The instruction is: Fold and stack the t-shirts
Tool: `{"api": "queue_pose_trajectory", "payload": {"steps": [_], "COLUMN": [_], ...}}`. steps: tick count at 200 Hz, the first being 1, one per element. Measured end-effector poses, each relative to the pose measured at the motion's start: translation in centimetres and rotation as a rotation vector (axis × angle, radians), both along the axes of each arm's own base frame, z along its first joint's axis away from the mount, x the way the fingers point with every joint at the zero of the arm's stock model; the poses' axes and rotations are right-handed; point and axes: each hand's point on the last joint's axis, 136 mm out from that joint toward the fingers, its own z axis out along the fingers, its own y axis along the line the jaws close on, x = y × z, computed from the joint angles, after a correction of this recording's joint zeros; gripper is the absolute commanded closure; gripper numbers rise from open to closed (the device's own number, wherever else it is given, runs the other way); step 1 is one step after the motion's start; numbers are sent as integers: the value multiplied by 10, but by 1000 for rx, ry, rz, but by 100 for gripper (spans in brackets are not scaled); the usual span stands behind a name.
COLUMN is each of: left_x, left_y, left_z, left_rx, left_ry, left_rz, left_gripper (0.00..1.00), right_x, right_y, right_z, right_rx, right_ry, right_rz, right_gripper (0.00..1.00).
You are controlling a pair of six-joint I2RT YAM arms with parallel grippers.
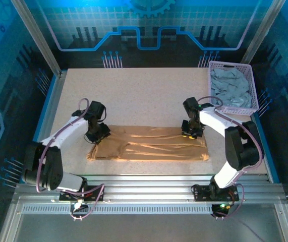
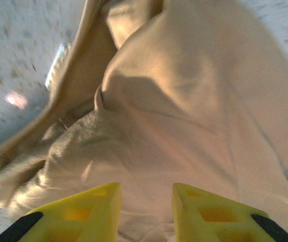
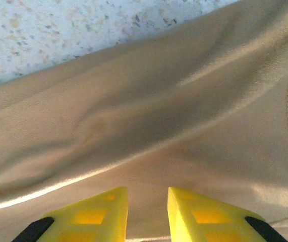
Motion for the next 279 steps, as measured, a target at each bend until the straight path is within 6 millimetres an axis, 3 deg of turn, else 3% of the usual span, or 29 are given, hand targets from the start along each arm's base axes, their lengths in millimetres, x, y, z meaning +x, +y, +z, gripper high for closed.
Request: {"api": "queue_pose_trajectory", "payload": {"steps": [46,74,100,154,174,196,216,235,256,279], "left_x": [10,56,119,282,334,376,396,403,404,387], "left_y": [-11,-18,-25,-67,-89,-117,-135,-139,-133,-116], "left_z": [-48,-46,-45,-34,-31,-27,-21,-15,-6,23], "left_rx": [-30,-57,-84,-235,-312,-416,-497,-524,-487,-392], "left_ry": [168,155,108,-178,-291,-399,-466,-492,-520,-520], "left_rz": [89,95,64,-5,-16,-18,-7,5,-5,-2], "left_gripper": [69,70,70,71,72,73,68,59,52,57], "right_x": [-8,0,8,4,-10,-27,-39,-44,-41,-22], "right_y": [-4,-8,-12,-17,-5,29,71,100,108,100], "right_z": [-22,-22,-22,-23,-23,-24,-23,-19,-6,20], "right_rx": [-26,-24,-19,0,37,98,156,181,184,191], "right_ry": [112,138,169,202,216,249,299,322,303,198], "right_rz": [-20,-48,-83,-269,-367,-431,-432,-406,-388,-322], "right_gripper": [71,71,71,71,70,68,67,64,60,62]}}
